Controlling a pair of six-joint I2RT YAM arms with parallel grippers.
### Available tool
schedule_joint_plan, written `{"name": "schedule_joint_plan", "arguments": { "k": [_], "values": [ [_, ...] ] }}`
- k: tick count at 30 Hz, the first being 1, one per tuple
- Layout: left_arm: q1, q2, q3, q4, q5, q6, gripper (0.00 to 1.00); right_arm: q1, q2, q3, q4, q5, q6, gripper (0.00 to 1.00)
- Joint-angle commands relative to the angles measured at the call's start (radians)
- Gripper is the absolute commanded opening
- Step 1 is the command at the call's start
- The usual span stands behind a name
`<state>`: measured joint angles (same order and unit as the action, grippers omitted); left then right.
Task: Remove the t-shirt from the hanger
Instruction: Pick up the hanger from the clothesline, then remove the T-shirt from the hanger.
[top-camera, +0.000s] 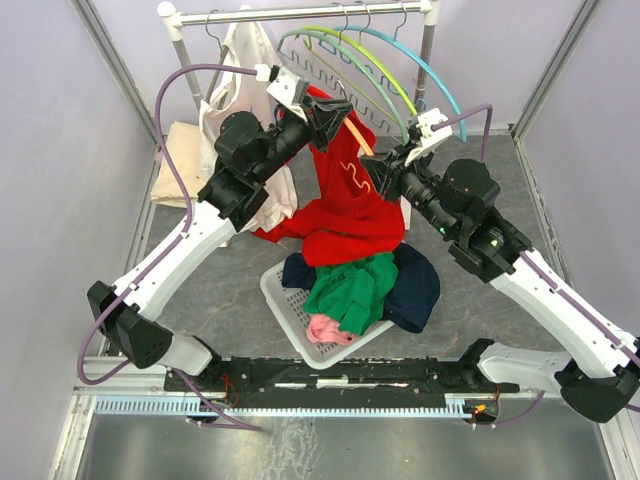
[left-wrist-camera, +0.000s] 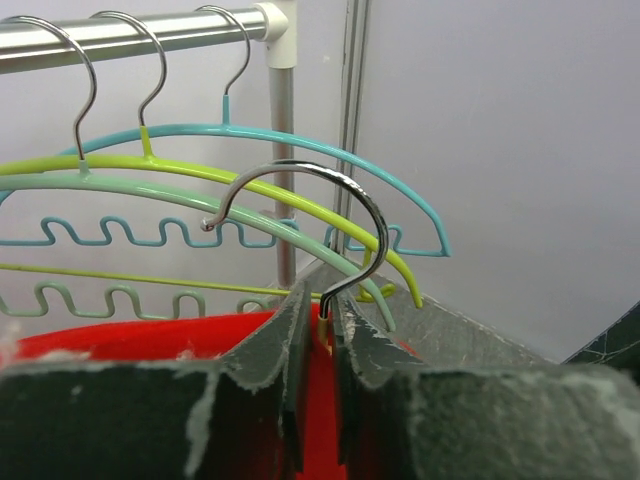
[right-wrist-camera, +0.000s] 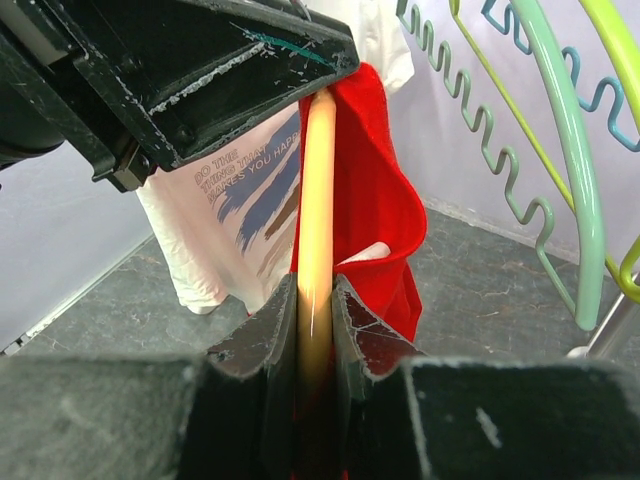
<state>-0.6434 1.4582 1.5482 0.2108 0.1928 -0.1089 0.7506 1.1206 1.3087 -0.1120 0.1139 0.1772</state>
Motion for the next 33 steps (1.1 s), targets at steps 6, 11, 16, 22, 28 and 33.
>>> {"name": "schedule_joint_plan", "arguments": {
  "k": [6,11,16,22,28,33],
  "values": [
    [-0.026,-0.010,0.043,-0.009,-0.064,0.080,0.03,0.004,-0.027,0.042,0.102,-0.026,0.006,0.09],
    [-0.030,-0.001,0.104,-0.076,-0.237,0.054,0.03,0.005,-0.041,0.049,0.068,-0.004,-0.015,0.49],
    [-0.032,0.031,0.208,-0.164,-0.332,0.057,0.03,0.004,-0.071,0.056,0.013,0.014,-0.045,0.63],
    [-0.031,0.096,0.368,-0.268,-0.400,0.107,0.03,0.004,-0.133,0.016,-0.011,0.026,-0.068,0.70],
    [-0.030,0.159,0.564,-0.386,-0.457,0.150,0.03,0.005,-0.160,-0.011,-0.052,0.098,-0.087,0.70],
    [-0.030,0.179,0.690,-0.421,-0.494,0.180,0.03,0.005,-0.173,-0.037,-0.073,0.125,-0.088,0.71]
  ]
}}
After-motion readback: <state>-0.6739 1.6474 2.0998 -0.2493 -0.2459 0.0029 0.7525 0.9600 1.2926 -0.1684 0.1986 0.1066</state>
